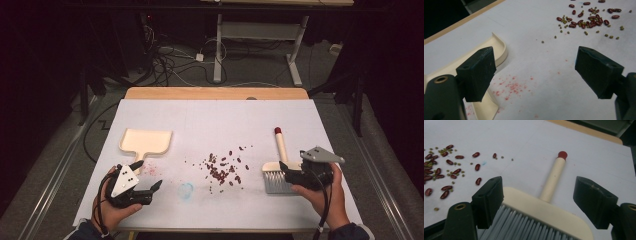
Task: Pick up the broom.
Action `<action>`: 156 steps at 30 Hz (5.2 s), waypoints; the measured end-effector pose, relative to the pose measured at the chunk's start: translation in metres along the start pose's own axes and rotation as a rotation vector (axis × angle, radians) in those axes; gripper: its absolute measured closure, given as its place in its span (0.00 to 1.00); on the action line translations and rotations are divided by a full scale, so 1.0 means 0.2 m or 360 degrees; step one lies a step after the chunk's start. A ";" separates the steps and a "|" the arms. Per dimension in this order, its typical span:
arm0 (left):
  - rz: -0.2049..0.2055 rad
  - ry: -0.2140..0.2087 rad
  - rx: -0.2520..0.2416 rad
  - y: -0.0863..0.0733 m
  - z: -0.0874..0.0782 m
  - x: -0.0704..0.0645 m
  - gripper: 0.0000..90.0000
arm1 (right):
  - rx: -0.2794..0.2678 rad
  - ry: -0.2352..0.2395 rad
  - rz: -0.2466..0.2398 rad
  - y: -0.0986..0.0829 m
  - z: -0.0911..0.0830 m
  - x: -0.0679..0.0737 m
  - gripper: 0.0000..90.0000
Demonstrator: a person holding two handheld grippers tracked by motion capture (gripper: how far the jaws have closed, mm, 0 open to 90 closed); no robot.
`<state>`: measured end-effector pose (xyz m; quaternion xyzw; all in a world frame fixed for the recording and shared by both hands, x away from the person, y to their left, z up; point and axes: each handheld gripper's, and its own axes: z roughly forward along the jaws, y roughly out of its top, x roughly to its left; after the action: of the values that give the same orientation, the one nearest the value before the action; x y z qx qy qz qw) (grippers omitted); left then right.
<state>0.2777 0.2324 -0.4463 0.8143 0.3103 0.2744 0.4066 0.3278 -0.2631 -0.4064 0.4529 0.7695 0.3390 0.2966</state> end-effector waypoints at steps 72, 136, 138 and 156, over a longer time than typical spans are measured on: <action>0.0001 -0.0755 -0.0124 0.69 0.55 -0.79 0.39 | -0.0561 0.0353 -0.0041 0.20 -0.22 0.36 0.78; 0.0257 -0.0404 -0.0043 0.45 0.20 -0.24 0.22 | 0.0021 0.1025 -0.0747 0.10 -0.01 0.44 0.76; 0.0220 -0.0306 -0.0063 0.41 0.15 -0.19 0.21 | 0.0010 0.1006 -0.0723 0.10 -0.01 0.43 0.76; -0.0039 0.0086 -0.0027 0.00 -0.11 -0.05 0.19 | -0.0143 0.0558 -0.0430 0.17 -0.06 0.18 0.76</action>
<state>0.2555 0.2354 -0.4375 0.7993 0.3287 0.2940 0.4082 0.3199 -0.2210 -0.3786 0.2664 0.8470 0.4035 0.2209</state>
